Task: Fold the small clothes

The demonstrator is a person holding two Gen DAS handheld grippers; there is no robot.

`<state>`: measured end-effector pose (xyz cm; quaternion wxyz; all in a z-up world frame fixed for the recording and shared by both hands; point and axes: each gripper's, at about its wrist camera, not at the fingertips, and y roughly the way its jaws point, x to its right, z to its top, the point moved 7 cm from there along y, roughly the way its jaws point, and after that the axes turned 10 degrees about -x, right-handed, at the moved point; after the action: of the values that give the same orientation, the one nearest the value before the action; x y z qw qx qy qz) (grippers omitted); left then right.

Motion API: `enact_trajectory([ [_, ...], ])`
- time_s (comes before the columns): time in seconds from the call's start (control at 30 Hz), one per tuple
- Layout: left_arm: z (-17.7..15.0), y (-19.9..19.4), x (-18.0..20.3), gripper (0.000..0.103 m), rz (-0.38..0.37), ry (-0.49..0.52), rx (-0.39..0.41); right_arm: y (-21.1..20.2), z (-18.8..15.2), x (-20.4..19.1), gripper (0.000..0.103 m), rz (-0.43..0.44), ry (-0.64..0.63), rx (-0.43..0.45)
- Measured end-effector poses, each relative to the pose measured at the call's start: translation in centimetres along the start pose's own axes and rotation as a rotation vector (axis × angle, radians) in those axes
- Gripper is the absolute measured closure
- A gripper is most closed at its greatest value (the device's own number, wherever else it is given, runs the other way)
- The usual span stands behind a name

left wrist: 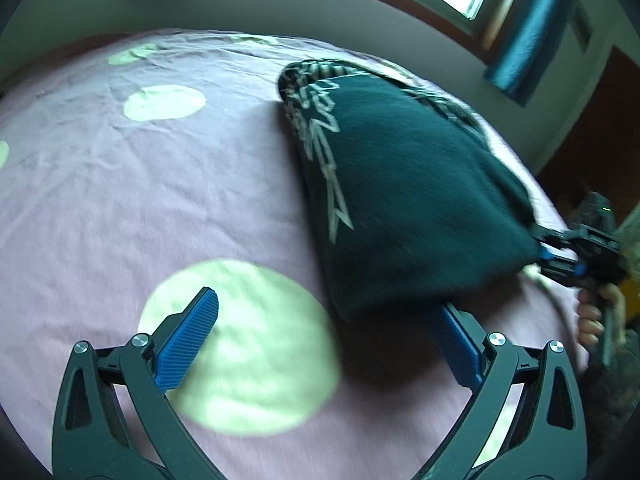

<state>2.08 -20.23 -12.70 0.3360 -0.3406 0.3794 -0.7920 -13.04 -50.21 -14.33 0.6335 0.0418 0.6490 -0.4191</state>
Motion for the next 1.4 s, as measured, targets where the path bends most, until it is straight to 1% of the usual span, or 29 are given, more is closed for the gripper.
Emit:
enact_trajectory([
  [0.03,-0.2,-1.0,0.3,0.002,-0.027,0.007,0.006,-0.5,-0.1,-0.4,0.066,-0.025,-0.017,-0.009],
  [0.1,-0.2,-2.8,0.6,0.002,-0.044,0.019,0.023,-1.7,0.0,-1.1,0.060,-0.078,-0.059,-0.001],
  [0.13,0.3,-4.1,0.8,0.002,-0.056,0.025,0.049,-2.5,0.5,-1.8,0.052,-0.089,-0.084,0.017],
  [0.17,1.0,-5.1,0.9,0.002,-0.063,0.030,0.074,-3.2,1.3,-2.4,0.044,-0.081,-0.099,0.035],
  [0.23,3.1,-6.7,1.6,0.002,-0.071,0.041,0.134,-4.0,3.8,-3.8,0.043,-0.064,-0.121,0.081],
  [0.27,4.2,-6.8,1.9,0.002,-0.072,0.049,0.151,-3.9,5.0,-4.2,0.043,-0.066,-0.132,0.090],
  [0.33,6.7,-5.7,2.4,0.002,-0.052,0.068,0.166,-3.0,8.2,-5.0,0.043,-0.065,-0.158,0.106],
  [0.37,7.5,-4.7,2.7,0.002,-0.050,0.073,0.156,-2.2,10.0,-5.1,0.043,-0.074,-0.159,0.112],
  [0.47,8.8,-1.2,3.2,0.002,-0.063,0.048,0.093,1.0,14.6,-3.8,0.043,-0.123,-0.114,0.106],
  [0.5,8.6,-0.2,3.3,0.002,-0.060,0.041,0.073,1.9,15.5,-3.3,0.043,-0.119,-0.095,0.095],
  [0.53,8.4,1.0,3.3,0.002,-0.049,0.034,0.044,3.1,16.5,-2.8,0.047,-0.101,-0.066,0.074],
  [0.57,8.1,1.9,3.2,0.002,-0.039,0.030,0.021,4.0,17.1,-2.6,0.057,-0.082,-0.052,0.053],
  [0.6,7.8,2.7,3.1,0.002,-0.029,0.024,0.000,4.8,17.6,-2.6,0.084,-0.084,-0.057,0.041],
  [0.63,7.5,3.4,2.9,0.002,-0.024,0.017,-0.018,5.2,18.1,-2.5,0.088,-0.116,-0.072,0.039],
  [0.67,7.2,3.9,2.7,0.002,-0.023,0.014,-0.027,5.2,18.5,-2.0,0.088,-0.118,-0.055,0.042],
  [0.7,6.8,4.2,2.6,0.002,-0.029,0.013,-0.033,5.2,18.8,-0.9,0.089,-0.109,-0.010,0.045],
  [0.73,6.6,4.5,2.6,0.002,-0.043,0.009,-0.037,5.2,18.9,-0.1,0.090,-0.104,0.011,0.046],
  [0.8,6.4,4.9,2.5,0.002,-0.047,0.000,-0.044,5.8,18.6,2.0,0.090,-0.093,0.043,0.030],
  [0.9,6.4,5.4,2.6,0.002,-0.036,0.010,-0.038,6.0,18.4,3.0,0.090,-0.040,0.069,0.038],
  [1.2,6.6,5.6,2.3,0.002,-0.059,0.004,-0.031,5.7,17.7,4.4,0.090,0.039,0.119,0.065],
  [1.4,6.6,5.7,2.1,0.002,-0.086,-0.011,-0.038,6.1,18.1,3.6,0.088,0.053,0.131,0.079],
])
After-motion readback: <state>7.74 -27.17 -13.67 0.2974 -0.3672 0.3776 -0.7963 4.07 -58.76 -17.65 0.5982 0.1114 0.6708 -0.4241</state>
